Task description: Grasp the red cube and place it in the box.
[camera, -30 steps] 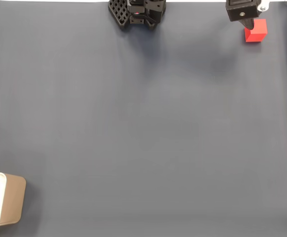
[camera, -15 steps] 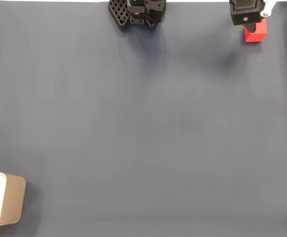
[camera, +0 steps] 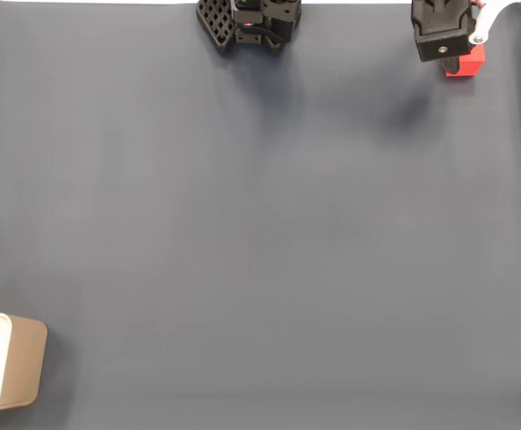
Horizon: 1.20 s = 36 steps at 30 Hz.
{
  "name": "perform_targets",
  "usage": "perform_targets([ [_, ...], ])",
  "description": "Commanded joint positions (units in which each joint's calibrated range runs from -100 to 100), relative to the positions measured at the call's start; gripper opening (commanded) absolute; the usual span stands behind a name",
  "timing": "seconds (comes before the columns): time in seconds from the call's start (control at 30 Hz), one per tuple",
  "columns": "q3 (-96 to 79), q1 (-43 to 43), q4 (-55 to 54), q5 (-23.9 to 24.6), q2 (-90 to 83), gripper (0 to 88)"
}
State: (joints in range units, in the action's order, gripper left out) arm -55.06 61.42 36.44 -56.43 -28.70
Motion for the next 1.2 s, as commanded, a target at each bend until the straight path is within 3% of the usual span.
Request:
perform_targets([
  [0.0, 0.2, -0.6, -1.9, -0.6, 0.5, 39.3],
  [1.17, 2.1, 0.4, -16.3, 0.9, 12.2, 40.6],
])
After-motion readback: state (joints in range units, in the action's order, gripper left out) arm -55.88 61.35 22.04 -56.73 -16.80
